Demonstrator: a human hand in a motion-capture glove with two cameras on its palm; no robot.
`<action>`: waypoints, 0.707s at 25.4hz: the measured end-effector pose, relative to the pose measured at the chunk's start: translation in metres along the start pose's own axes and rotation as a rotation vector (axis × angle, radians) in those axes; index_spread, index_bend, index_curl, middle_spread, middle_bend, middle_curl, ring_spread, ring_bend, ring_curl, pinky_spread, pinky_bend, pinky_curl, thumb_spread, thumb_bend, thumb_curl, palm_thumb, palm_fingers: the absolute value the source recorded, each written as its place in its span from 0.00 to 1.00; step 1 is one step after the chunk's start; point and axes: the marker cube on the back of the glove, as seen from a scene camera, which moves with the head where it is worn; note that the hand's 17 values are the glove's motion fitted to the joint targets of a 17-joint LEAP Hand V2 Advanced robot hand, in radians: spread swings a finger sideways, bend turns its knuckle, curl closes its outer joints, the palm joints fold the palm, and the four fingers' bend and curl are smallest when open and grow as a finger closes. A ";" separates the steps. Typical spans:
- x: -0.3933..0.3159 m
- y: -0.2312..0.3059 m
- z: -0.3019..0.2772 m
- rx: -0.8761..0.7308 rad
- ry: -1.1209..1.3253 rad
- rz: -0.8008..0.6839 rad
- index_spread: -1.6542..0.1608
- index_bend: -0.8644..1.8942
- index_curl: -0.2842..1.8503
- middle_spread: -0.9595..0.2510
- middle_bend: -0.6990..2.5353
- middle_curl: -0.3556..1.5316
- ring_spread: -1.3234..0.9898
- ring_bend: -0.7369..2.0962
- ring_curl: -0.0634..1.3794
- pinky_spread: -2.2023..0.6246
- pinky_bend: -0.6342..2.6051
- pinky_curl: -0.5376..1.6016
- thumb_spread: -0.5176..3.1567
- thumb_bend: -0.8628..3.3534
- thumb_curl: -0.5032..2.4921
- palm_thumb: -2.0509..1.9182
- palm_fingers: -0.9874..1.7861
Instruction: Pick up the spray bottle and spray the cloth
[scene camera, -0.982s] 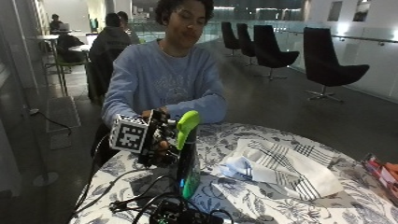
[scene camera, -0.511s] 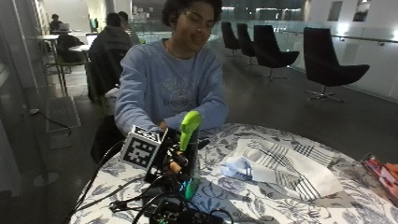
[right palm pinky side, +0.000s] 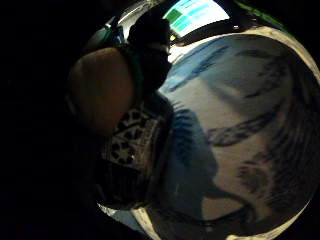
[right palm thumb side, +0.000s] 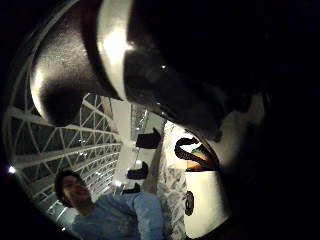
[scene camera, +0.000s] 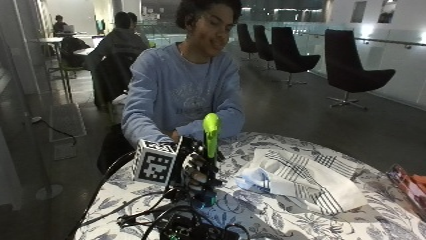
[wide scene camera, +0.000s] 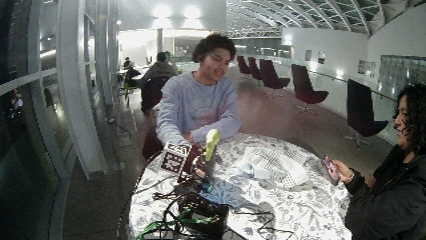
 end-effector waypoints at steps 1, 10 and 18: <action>-0.007 0.004 0.003 -0.059 -0.019 -0.011 0.75 0.39 0.26 0.74 0.36 0.39 0.59 0.43 0.25 0.89 0.26 0.38 0.39 0.23 0.32 0.75 0.61; -0.080 0.047 0.049 -0.615 -0.195 0.116 0.76 0.37 0.28 0.74 0.33 0.39 0.59 0.43 0.27 0.90 0.26 0.39 0.36 0.22 0.34 0.76 0.64; -0.100 0.059 0.083 -0.910 -0.127 0.322 0.76 0.35 0.28 0.74 0.33 0.40 0.60 0.43 0.28 0.90 0.26 0.39 0.36 0.20 0.36 0.75 0.64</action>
